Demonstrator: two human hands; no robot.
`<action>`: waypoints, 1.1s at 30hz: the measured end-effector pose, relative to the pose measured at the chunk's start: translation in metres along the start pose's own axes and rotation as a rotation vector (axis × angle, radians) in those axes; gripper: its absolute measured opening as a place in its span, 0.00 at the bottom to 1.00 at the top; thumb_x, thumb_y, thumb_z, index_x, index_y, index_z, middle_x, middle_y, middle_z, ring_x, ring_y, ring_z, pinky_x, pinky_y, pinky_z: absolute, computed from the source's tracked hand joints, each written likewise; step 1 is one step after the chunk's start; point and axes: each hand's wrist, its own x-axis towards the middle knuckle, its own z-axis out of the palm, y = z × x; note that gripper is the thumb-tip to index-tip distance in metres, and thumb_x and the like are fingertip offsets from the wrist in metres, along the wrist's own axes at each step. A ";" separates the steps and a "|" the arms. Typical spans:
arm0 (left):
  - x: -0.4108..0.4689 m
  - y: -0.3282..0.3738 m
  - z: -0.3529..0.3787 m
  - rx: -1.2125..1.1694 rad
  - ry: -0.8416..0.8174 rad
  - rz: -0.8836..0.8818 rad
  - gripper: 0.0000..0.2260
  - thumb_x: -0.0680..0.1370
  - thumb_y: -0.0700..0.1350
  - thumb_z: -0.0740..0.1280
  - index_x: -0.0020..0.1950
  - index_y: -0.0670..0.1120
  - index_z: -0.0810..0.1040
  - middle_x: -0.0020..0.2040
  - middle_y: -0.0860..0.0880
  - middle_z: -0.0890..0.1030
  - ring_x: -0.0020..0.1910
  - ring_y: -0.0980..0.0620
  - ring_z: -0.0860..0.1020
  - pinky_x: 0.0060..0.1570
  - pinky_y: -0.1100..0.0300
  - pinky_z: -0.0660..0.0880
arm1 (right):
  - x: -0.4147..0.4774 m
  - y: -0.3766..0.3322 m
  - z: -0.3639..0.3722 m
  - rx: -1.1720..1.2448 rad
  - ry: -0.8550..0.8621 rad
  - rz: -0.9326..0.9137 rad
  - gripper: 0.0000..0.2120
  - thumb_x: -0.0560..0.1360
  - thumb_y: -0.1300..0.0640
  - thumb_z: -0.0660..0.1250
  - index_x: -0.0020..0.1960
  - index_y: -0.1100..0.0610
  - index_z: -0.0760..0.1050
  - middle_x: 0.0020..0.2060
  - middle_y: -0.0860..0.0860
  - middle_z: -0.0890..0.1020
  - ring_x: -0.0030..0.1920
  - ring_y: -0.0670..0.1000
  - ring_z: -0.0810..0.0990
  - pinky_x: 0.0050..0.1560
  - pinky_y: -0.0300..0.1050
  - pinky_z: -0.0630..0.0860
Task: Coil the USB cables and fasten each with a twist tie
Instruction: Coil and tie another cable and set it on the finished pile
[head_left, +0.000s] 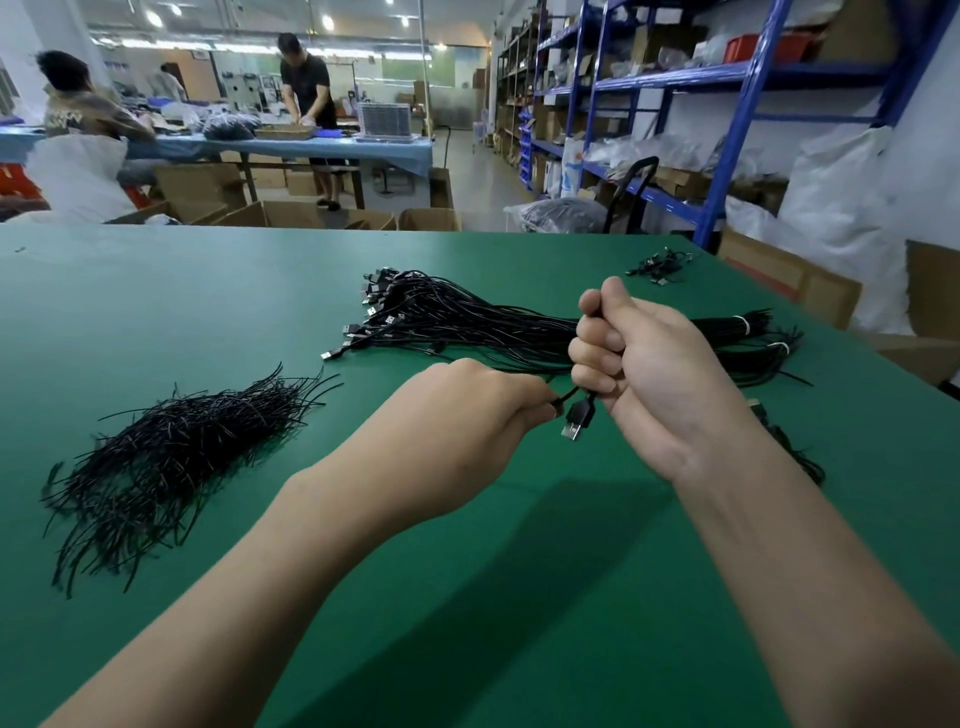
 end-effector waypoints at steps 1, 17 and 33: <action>-0.002 0.000 -0.003 -0.010 -0.002 -0.001 0.13 0.85 0.53 0.57 0.55 0.51 0.80 0.33 0.55 0.72 0.36 0.47 0.71 0.41 0.50 0.72 | 0.001 0.002 0.000 -0.033 0.025 -0.039 0.17 0.87 0.53 0.53 0.44 0.59 0.72 0.26 0.45 0.64 0.27 0.45 0.61 0.25 0.36 0.62; -0.009 -0.023 -0.048 -0.083 0.455 0.146 0.20 0.76 0.59 0.70 0.34 0.44 0.76 0.28 0.51 0.73 0.27 0.55 0.67 0.31 0.64 0.62 | -0.013 0.012 0.015 -0.742 -0.359 -0.308 0.26 0.80 0.40 0.52 0.35 0.56 0.75 0.24 0.45 0.66 0.26 0.45 0.62 0.30 0.37 0.61; 0.005 -0.020 0.000 -0.843 0.597 0.068 0.18 0.84 0.48 0.58 0.39 0.38 0.69 0.32 0.51 0.67 0.34 0.56 0.65 0.36 0.59 0.63 | -0.031 -0.009 0.026 0.172 -0.815 0.122 0.17 0.83 0.50 0.52 0.40 0.54 0.72 0.28 0.45 0.55 0.27 0.45 0.53 0.27 0.39 0.51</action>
